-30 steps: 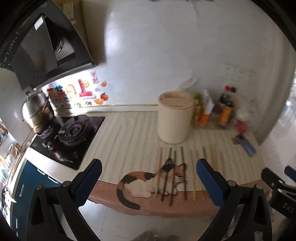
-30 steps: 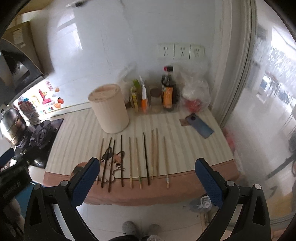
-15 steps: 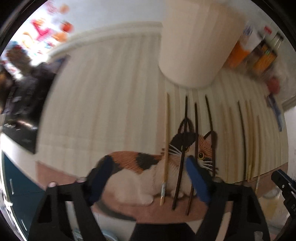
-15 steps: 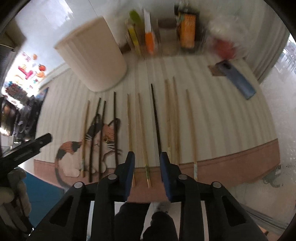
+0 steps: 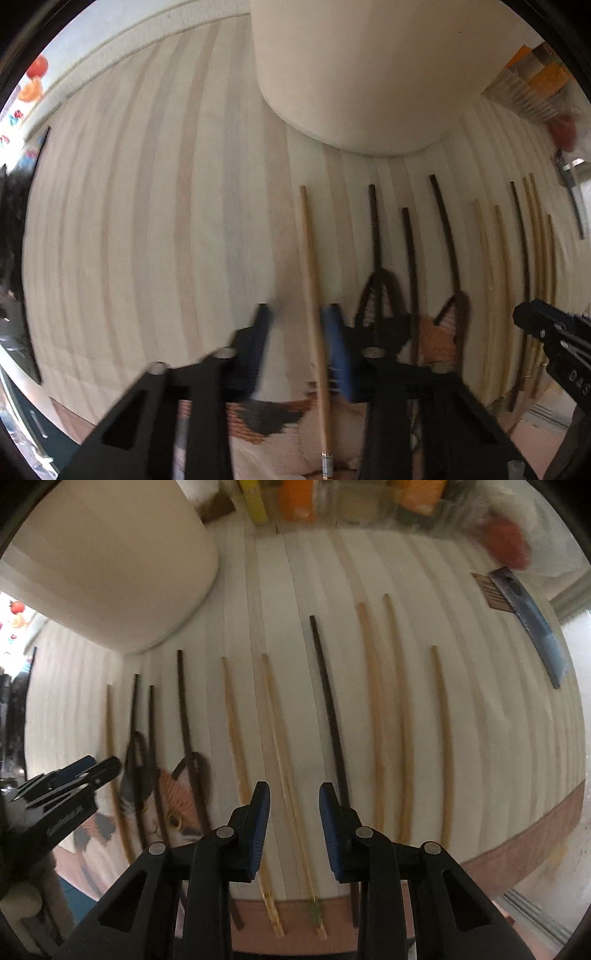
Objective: Organize utensils
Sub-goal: 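Grasp a light wooden chopstick with the left gripper while the right gripper grasps another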
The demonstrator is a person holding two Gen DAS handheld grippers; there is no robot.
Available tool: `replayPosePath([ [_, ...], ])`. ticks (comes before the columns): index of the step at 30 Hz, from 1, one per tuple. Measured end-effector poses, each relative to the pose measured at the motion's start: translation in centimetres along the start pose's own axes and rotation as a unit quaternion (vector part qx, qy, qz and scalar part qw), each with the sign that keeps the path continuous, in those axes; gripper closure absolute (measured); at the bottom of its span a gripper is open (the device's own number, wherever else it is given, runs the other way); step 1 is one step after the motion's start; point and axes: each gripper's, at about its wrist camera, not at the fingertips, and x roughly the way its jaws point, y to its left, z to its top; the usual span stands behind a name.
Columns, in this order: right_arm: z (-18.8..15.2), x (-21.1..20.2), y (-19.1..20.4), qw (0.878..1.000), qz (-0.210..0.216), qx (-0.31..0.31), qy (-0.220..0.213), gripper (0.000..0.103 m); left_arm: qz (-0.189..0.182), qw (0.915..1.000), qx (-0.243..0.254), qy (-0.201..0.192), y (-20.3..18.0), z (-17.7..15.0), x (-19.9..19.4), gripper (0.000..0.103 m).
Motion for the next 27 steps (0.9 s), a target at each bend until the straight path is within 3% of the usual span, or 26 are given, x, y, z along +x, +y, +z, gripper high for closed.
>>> replayPosePath([
  [1,0.4,0.6,0.4,1.0,-0.008,-0.006,0.007,0.074,-0.002,1.0,-0.003,-0.001,0.1,-0.2,0.0,0.098],
  [6,1.3,2.0,1.7,0.999,-0.036,-0.029,0.019,0.074,-0.01,0.9988,-0.045,0.015,2.2,-1.5,-0.1,0.099],
  [9,1.1,2.2,2.2,0.998,-0.055,-0.035,0.023,0.094,-0.013,0.997,-0.071,0.028,3.3,-3.0,0.0,0.099],
  [10,1.1,2.4,2.5,0.997,-0.058,-0.035,0.027,0.096,-0.016,0.9966,-0.075,0.029,3.5,-3.5,-0.1,0.099],
  [14,0.6,2.5,2.5,0.997,-0.054,-0.025,0.046,0.096,-0.021,0.9971,-0.062,0.038,3.0,-4.8,-0.4,0.096],
  [17,0.4,2.6,3.6,0.993,-0.074,-0.055,0.074,0.095,-0.024,0.9969,-0.052,0.054,1.9,-5.4,0.7,0.095],
  [23,0.9,3.3,5.4,0.985,-0.082,-0.075,0.132,0.094,-0.016,0.9962,-0.028,0.081,0.0,-4.0,0.6,0.095],
  [27,-0.2,3.0,5.7,0.985,-0.071,-0.074,0.139,0.094,-0.006,0.9968,-0.022,0.077,-1.4,-3.3,0.6,0.098],
])
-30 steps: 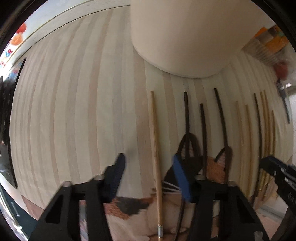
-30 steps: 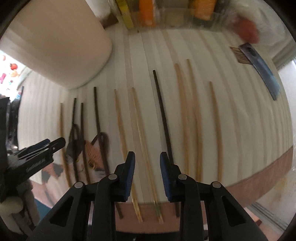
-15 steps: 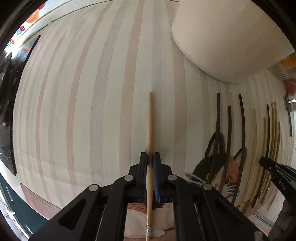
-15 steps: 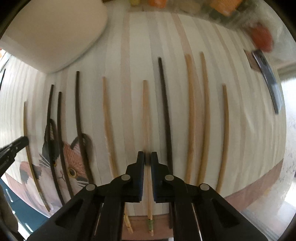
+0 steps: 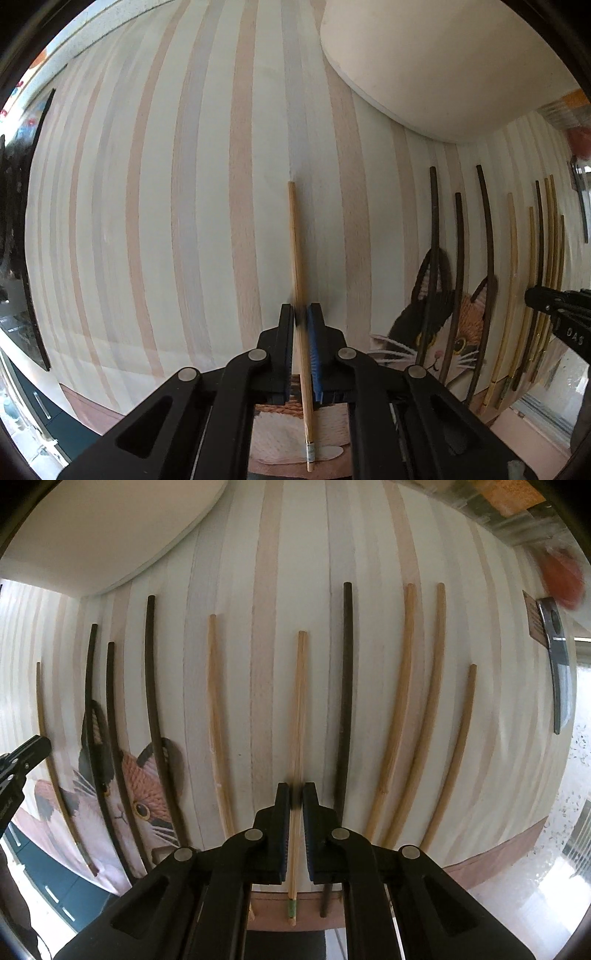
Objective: Organize utensils
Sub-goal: 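Grasp a light wooden chopstick with the left gripper while the right gripper grasps another, then lift both chopsticks and lower them into the cream holder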
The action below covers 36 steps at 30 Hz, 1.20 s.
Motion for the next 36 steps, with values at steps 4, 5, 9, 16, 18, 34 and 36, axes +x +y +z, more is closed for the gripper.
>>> replayPosePath([
  [4,0.4,0.2,-1.8,1.0,0.005,0.007,-0.008,0.094,0.011,0.9997,-0.007,-0.022,-1.4,0.0,-0.2,0.099],
  [5,0.5,0.2,-2.8,1.0,0.009,0.016,-0.013,0.094,0.012,0.9994,-0.011,-0.029,-1.8,-0.5,-0.2,0.099],
  [9,-0.7,0.2,-4.2,0.998,0.013,0.039,-0.053,0.095,0.017,0.9986,-0.021,-0.044,-0.2,-3.4,-0.6,0.099],
  [16,-3.7,-1.2,-5.6,0.991,0.053,0.052,-0.108,0.096,0.011,0.9952,-0.059,-0.077,0.8,-8.8,-3.5,0.099],
  [18,-4.6,-2.2,-5.7,0.989,0.064,0.045,-0.124,0.096,0.01,0.9935,-0.063,-0.094,0.4,-10.0,-5.0,0.099],
  [34,-11.5,-14.1,-7.3,0.952,0.136,-0.005,-0.274,0.097,-0.031,0.9603,-0.077,-0.266,-2.6,-16.3,-21.2,0.099],
  [36,-11.5,-16.5,-6.9,0.943,0.148,-0.004,-0.299,0.097,-0.043,0.9496,-0.077,-0.301,-2.9,-16.3,-24.4,0.099],
])
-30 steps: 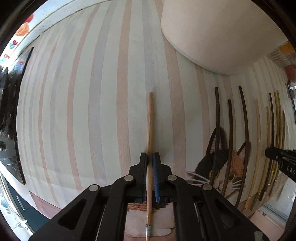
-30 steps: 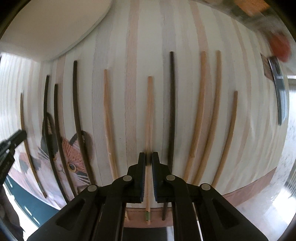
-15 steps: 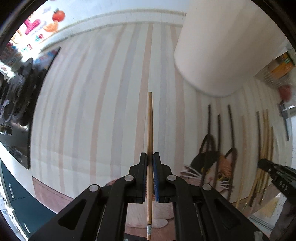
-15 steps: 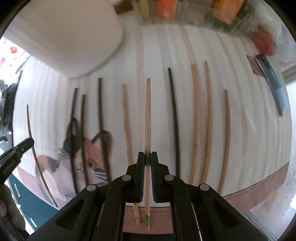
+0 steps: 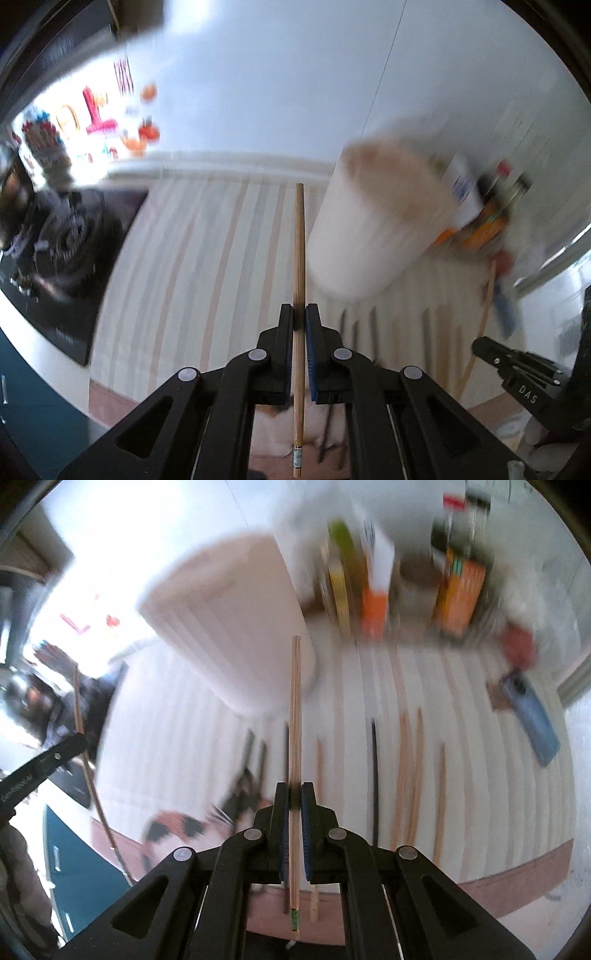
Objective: Organize utensils
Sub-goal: 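Lift both chopsticks and lower them into the cream holder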
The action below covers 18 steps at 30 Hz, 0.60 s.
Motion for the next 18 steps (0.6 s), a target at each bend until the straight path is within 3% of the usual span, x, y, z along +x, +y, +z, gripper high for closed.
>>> replayPosePath([
  [5,4.6,-6.5,1.4,0.996,0.038,0.003,-0.085,0.097,-0.047,0.996,0.0,-0.076,-1.1,8.0,-3.2,0.099],
  [9,9.9,-8.9,2.5,0.989,0.048,-0.002,-0.136,0.097,-0.053,0.991,0.013,-0.123,-2.7,13.0,-4.2,0.099],
  [13,16.0,-10.1,2.8,0.982,0.049,0.009,-0.184,0.097,-0.06,0.9891,0.011,-0.134,-3.7,17.4,-2.6,0.099],
  [18,21.0,-9.1,3.2,0.974,0.044,0.011,-0.22,0.097,-0.069,0.9866,0.009,-0.148,-4.0,22.2,1.9,0.099],
])
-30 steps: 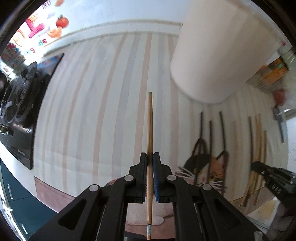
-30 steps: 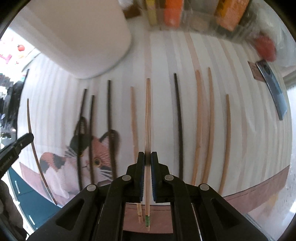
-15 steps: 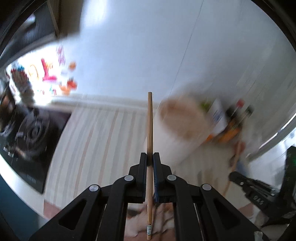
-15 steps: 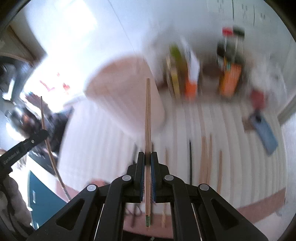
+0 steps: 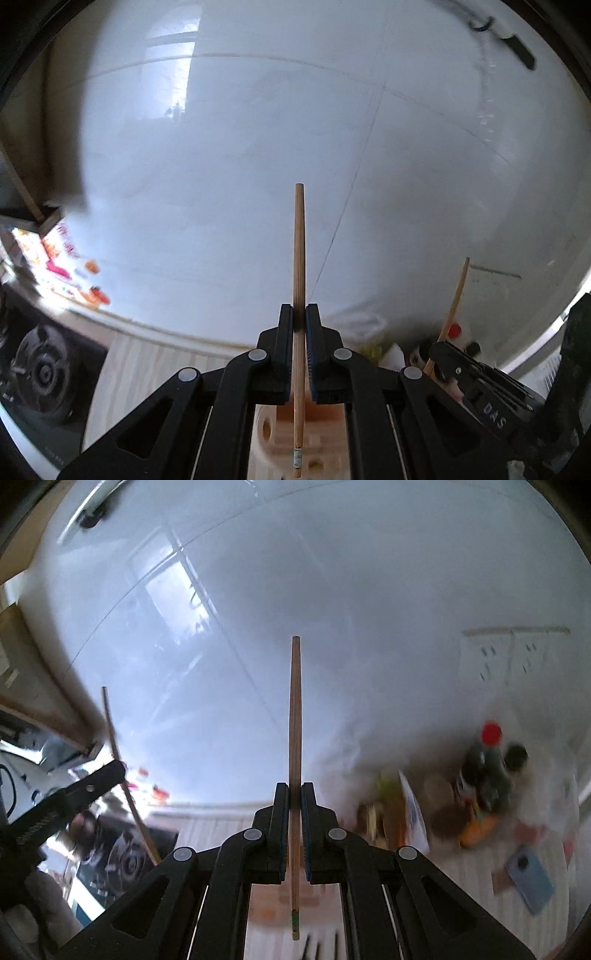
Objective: Organize utensils
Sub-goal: 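Lift both chopsticks and lower them into the cream holder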
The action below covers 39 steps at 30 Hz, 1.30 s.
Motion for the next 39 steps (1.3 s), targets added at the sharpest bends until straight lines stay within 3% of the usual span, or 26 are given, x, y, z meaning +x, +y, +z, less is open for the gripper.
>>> replayPosePath([
  [7,2.5,5.6,0.2,1.0,-0.018,-0.007,-0.02,0.096,-0.009,0.9993,-0.022,0.027,1.0,0.4,7.2,0.099],
  [15,1.6,9.3,-0.4,1.0,-0.017,-0.007,-0.012,0.096,-0.014,0.999,-0.015,0.041,0.7,-1.1,10.5,0.099],
  [24,0.2,9.3,-0.8,1.0,-0.004,-0.008,-0.001,0.096,-0.015,0.998,0.0,0.061,0.0,-1.7,10.1,0.099],
  [32,-0.9,9.2,-1.1,0.999,0.011,-0.016,0.036,0.096,-0.027,0.9936,0.008,0.11,0.4,-2.9,8.4,0.097],
  [35,-1.2,9.1,-1.4,0.998,0.025,-0.014,0.064,0.095,-0.018,0.9929,0.011,0.117,0.7,-2.8,6.3,0.081],
  [37,-1.3,8.0,-1.8,0.997,0.033,-0.014,0.069,0.087,-0.004,0.9944,0.014,0.105,1.0,-2.5,4.5,0.032],
  [38,-1.3,7.4,-1.8,0.997,0.035,-0.014,0.067,0.08,0.008,0.9954,0.017,0.094,1.1,-2.4,3.3,0.023],
  [39,-1.2,6.6,-1.8,0.997,0.031,-0.016,0.063,0.061,0.017,0.9963,0.019,0.082,1.1,-2.2,2.3,0.016],
])
